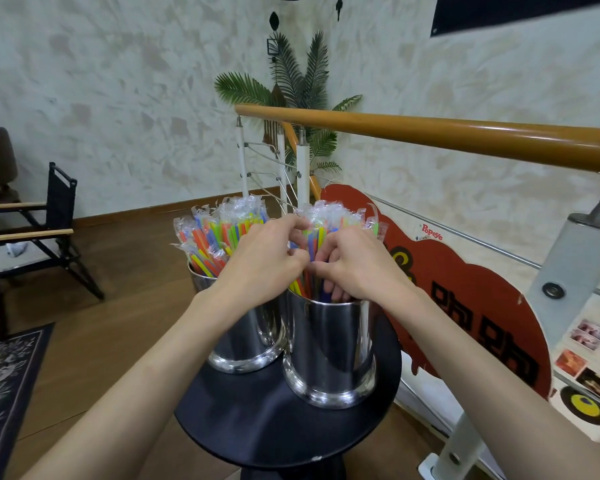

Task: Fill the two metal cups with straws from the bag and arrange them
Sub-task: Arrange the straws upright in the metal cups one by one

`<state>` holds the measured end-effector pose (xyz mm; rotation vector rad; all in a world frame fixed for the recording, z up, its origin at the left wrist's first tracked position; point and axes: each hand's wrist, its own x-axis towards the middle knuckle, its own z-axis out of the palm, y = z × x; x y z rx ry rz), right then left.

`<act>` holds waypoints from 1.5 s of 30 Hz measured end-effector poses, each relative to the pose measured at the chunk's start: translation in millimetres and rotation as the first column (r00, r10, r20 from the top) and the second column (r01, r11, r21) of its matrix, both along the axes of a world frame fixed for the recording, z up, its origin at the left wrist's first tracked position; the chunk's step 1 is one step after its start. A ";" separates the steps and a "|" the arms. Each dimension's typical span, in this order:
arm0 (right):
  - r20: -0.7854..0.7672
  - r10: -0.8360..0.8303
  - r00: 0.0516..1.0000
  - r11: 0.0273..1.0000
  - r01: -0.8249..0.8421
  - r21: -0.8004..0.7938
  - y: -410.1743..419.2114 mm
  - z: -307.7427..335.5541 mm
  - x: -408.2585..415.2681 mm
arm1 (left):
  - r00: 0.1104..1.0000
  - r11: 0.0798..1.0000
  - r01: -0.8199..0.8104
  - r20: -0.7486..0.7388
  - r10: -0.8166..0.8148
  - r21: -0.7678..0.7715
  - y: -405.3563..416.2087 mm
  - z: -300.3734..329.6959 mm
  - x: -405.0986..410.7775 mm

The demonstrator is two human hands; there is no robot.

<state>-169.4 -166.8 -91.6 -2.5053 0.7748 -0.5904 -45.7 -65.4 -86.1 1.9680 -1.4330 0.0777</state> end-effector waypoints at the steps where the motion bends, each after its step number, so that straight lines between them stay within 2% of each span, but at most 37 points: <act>1: 0.004 0.004 1.000 1.000 -0.005 0.024 0.0 1.2 -1.4 | 1.000 1.000 0.002 0.004 -0.002 -0.006 -0.2 -1.0 0.2; 13: 0.038 -0.093 0.995 0.992 0.096 -0.083 0.6 5.5 -13.3 | 0.972 0.995 -0.095 0.213 0.098 -0.026 -6.3 -11.9 -5.9; 21: 0.131 -0.030 0.991 0.994 0.015 0.111 -1.2 7.9 -17.0 | 0.979 0.993 -0.102 0.170 0.109 -0.050 -6.3 -14.3 -4.4; 26: 0.268 0.020 0.963 0.996 -0.042 0.075 -4.1 12.9 -20.6 | 1.000 0.999 -0.019 -0.022 0.018 -0.035 -6.4 -11.4 0.6; 30: 0.287 0.129 0.949 0.991 -0.116 -0.062 -10.4 14.5 -24.5 | 0.962 0.994 0.077 -0.255 -0.093 -0.074 -3.5 -7.3 2.7; 33: 0.243 0.210 0.947 0.968 -0.167 -0.186 -16.3 15.3 -28.3 | 0.937 0.992 0.095 -0.329 -0.117 -0.080 -2.0 -5.5 3.9; 38: 0.253 0.273 0.928 0.915 -0.170 -0.365 -22.7 19.8 -29.9 | 0.944 0.991 0.110 -0.303 -0.130 -0.081 -2.3 -5.1 2.8; 45: 0.346 0.273 0.898 0.853 -0.060 -0.518 -30.6 25.2 -32.2 | 0.960 0.987 0.124 -0.239 -0.145 -0.103 -2.1 -6.0 3.4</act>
